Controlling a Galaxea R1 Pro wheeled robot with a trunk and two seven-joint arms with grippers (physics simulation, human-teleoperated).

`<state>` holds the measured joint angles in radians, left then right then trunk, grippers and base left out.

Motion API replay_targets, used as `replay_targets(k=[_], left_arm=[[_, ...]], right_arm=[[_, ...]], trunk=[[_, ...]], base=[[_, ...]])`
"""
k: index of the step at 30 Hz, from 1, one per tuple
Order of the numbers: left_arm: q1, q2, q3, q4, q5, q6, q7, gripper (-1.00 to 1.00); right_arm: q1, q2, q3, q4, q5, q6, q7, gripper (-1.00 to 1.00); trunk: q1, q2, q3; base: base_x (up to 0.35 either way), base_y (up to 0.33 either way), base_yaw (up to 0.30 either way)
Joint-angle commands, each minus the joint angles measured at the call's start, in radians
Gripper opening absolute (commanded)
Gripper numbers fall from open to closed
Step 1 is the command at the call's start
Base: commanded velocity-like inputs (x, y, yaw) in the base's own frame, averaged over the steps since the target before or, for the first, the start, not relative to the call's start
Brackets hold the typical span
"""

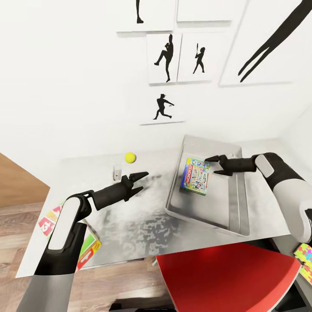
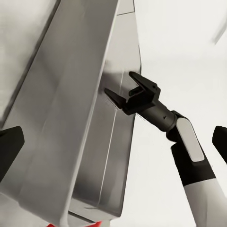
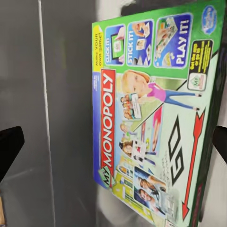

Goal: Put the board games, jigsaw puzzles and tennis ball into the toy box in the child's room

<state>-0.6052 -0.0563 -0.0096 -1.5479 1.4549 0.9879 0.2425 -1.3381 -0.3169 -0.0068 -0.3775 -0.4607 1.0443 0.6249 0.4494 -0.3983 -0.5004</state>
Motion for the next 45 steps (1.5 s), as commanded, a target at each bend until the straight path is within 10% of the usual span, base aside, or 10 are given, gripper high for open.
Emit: replay_targets(k=[1,8,9,15,24,29,45], left_arm=[[0.0,-0.001,0.0,0.0,0.008,0.002,0.011,1.0],[0.006,0.0,-0.006,0.001,0.003,0.002,0.014,1.0],[0.028,0.0,-0.027,-0.007,0.001,0.004,0.009,1.0],[0.044,-0.001,-0.071,-0.018,0.0,0.002,0.003,1.0],[0.05,-0.002,-0.089,-0.022,0.002,0.004,0.005,1.0],[0.06,0.003,-0.094,-0.024,0.008,0.01,-0.005,1.0],[0.074,0.009,-0.09,-0.028,0.009,0.012,-0.007,1.0]], right_arm=[[0.002,-0.003,-0.001,-0.022,0.008,0.003,0.009,1.0],[0.039,-0.025,0.001,-0.205,0.005,0.003,0.018,1.0],[0.212,-0.069,-0.033,-0.585,-0.014,0.003,0.031,1.0],[0.369,-0.085,-0.125,-0.895,-0.029,0.003,0.033,1.0],[0.487,-0.094,-0.183,-1.065,-0.034,0.003,0.033,1.0],[0.611,-0.102,-0.297,-1.199,-0.038,0.003,0.035,1.0],[0.663,-0.116,-0.355,-1.234,-0.038,0.003,0.037,1.0]], trunk=[[0.001,-0.002,-0.001],[0.001,-0.002,-0.001],[0.001,-0.002,-0.001],[0.001,-0.002,-0.001],[0.001,-0.002,-0.001],[0.001,-0.002,-0.001],[0.001,-0.002,0.003]], base=[[0.0,0.0,0.0],[0.0,0.0,0.0],[0.0,0.0,0.0],[0.0,0.0,0.0],[0.0,0.0,0.0],[0.0,0.0,0.0],[0.0,0.0,0.015]])
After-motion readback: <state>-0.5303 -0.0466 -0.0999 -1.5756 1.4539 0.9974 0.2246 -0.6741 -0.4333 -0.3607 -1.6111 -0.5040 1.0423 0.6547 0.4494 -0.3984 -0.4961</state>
